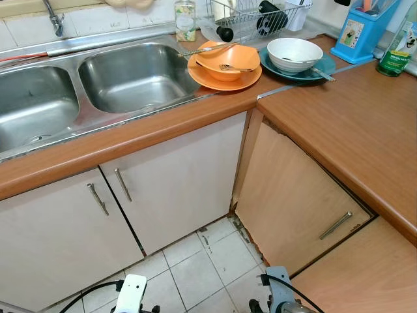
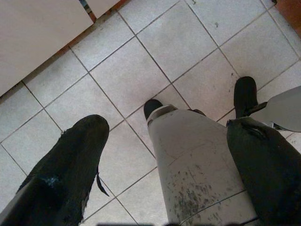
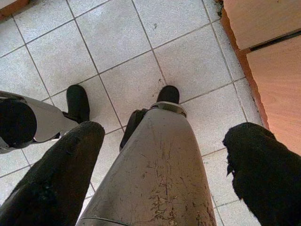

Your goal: Kitchen organization

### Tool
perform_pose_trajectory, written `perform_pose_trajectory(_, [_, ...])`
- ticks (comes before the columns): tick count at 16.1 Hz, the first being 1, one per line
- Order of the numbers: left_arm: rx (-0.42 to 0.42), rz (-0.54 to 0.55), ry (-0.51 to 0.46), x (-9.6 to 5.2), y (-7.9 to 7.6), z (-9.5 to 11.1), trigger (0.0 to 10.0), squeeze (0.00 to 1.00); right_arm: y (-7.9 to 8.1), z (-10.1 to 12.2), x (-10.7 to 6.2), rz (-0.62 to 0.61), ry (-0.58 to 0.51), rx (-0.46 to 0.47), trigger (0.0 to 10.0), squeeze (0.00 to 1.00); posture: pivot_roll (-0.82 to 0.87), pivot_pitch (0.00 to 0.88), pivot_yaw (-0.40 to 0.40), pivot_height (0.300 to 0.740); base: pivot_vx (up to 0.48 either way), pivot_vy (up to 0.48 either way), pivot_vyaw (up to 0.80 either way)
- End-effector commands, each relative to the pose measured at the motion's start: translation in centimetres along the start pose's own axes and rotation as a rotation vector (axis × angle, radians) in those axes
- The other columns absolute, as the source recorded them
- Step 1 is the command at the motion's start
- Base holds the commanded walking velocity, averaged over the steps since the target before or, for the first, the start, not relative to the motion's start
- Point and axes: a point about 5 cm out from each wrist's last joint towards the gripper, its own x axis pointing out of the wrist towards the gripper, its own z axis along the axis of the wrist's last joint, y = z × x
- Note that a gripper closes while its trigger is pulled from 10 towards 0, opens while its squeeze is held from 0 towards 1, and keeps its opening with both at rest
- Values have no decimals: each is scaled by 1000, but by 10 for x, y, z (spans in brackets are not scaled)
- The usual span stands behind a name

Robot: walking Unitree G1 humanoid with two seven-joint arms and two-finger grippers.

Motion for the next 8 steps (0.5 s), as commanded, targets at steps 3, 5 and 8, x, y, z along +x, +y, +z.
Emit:
perform_pose_trajectory(3, [95, 81, 63, 12, -6, 54, 10000, 0, -27, 42, -4, -128, -55, -74, 10000, 0, -37, 0, -9, 740, 0, 0, 0])
perform_pose_trajectory(5, [32, 97, 64, 12, -3, 51, 10000, 0, -21, 45, -4, -115, -73, -65, 10000, 0, -33, 0, -4, 740, 0, 0, 0])
perform_pose_trajectory(8, [54, 134, -15, 11, 4, 69, 10000, 0, -16, 59, -4, -101, -128, -53, 10000, 0, -34, 0, 2, 740, 0, 0, 0])
